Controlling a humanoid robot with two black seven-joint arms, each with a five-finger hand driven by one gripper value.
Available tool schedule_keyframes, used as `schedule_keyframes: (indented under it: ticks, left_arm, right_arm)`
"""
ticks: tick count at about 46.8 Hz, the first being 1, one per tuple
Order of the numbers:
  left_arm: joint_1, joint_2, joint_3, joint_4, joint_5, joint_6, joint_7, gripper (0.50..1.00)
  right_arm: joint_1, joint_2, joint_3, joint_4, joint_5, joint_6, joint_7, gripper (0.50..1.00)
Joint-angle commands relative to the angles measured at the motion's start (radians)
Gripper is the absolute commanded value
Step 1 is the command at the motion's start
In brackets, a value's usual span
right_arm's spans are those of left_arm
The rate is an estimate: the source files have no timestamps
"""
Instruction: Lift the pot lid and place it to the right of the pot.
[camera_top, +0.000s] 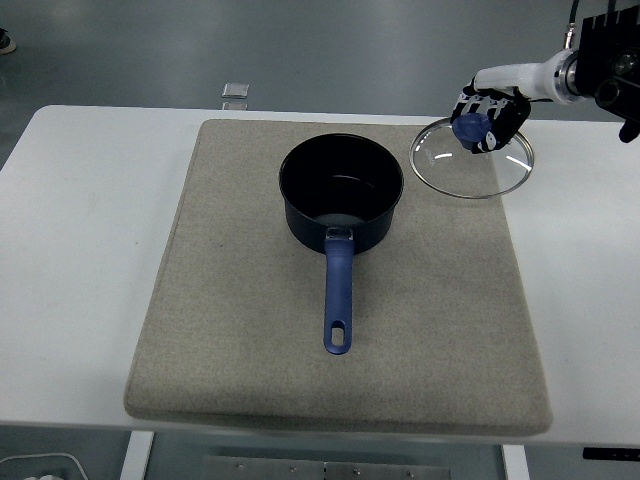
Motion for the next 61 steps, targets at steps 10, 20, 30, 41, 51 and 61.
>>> schedule_keyframes:
  ticks: [10, 20, 30, 41, 51, 61]
  left_arm:
    - [0.0, 0.0, 0.0, 0.0, -0.001, 0.0, 0.0, 1.0]
    - [0.0, 0.0, 0.0, 0.0, 0.0, 0.0, 0.0, 1.0]
    - [0.0, 0.0, 0.0, 0.0, 0.0, 0.0, 0.0, 1.0]
    - [0.0, 0.0, 0.0, -0.001, 0.0, 0.0, 0.0, 1.0]
    - [0.0, 0.0, 0.0, 0.0, 0.0, 0.0, 0.0, 1.0]
    - [0.0, 0.0, 0.0, 0.0, 0.0, -0.001, 0.0, 1.0]
  right_arm:
    - [-0.077, 0.025, 0.001, -0.021, -0.005, -0.033, 0.0, 0.572]
    - [-0.112, 0.055, 0.001, -0.044, -0.006, -0.059, 0.002, 0.647]
    - [-0.112, 0.053, 0.003, -0.044, -0.006, -0.062, 0.002, 0.848]
    - [-0.097, 0.044, 0.009, -0.044, 0.0, -0.061, 0.003, 0.905]
    - [-0.101, 0.044, 0.072, -0.044, 0.014, -0.067, 0.011, 0.907]
    - [-0.109, 0.041, 0.141, -0.044, 0.099, -0.056, 0.011, 0.907]
